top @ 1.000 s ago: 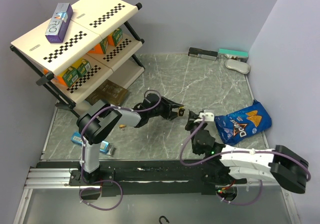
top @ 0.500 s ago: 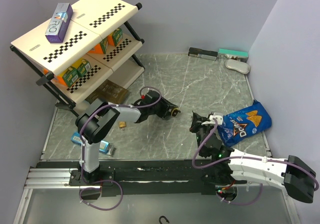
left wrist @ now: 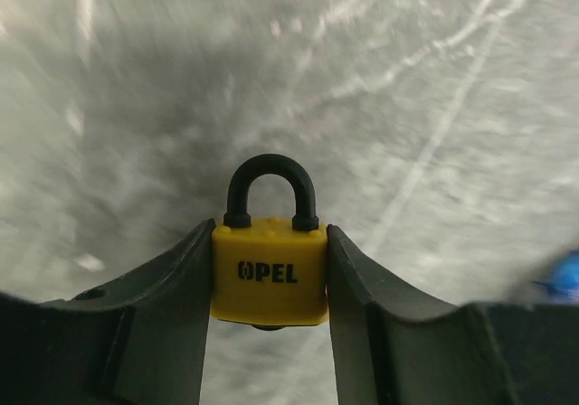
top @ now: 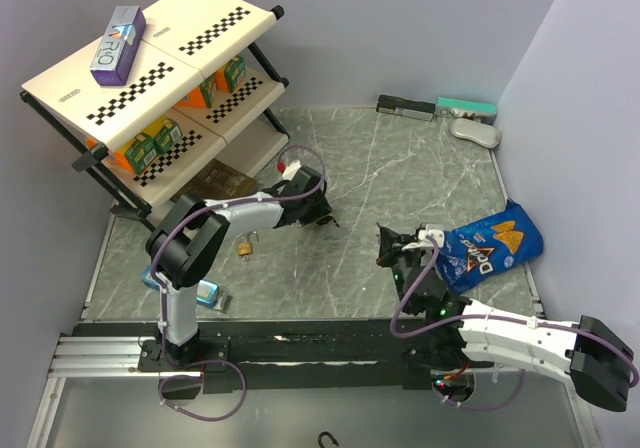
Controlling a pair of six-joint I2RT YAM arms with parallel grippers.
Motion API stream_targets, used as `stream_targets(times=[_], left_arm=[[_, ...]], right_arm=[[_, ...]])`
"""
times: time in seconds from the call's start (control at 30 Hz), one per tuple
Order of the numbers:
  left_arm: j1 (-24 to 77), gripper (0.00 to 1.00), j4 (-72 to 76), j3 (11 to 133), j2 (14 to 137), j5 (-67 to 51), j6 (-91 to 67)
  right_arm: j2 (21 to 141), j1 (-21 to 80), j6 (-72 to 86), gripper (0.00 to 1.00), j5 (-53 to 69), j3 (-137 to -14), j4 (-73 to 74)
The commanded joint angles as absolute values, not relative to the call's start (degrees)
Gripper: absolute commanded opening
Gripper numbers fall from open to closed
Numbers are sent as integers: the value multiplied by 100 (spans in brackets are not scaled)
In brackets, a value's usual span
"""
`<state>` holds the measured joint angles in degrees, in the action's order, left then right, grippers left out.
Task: Unlock with the key
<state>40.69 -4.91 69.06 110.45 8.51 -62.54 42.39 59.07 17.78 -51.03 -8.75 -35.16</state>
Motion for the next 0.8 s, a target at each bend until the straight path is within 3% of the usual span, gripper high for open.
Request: stream_targets(times=[0.0,0.17,0.37,0.5,0.6,0.77], left_arm=[[4131,1,-1115,7514,11188,1897,-4598],[4184,4,-1213,7462,11250,2267,-4132],[4297,20,-2143,8086,11944,2619,-3647],[4447,75,-2093,7876,11884,2742,-3823],[4579,91,-1926,7734,11488,2821,-3806],[4720,99,-1706,7875,10515,2874,-3621]], right_arm=[[4078,5862,1933,0,-4940,-712,-3639],[4060,5845,2074,0,-4896,-615,-3647],[4131,5836,2048,0,-4755,-589,-3727],[3938,5836,1898,0,-4492,-519,-3894],[3631,5827,1846,0,-4307,-405,-3963],[3007,5687,1968,0,-3921,-343,-3841]])
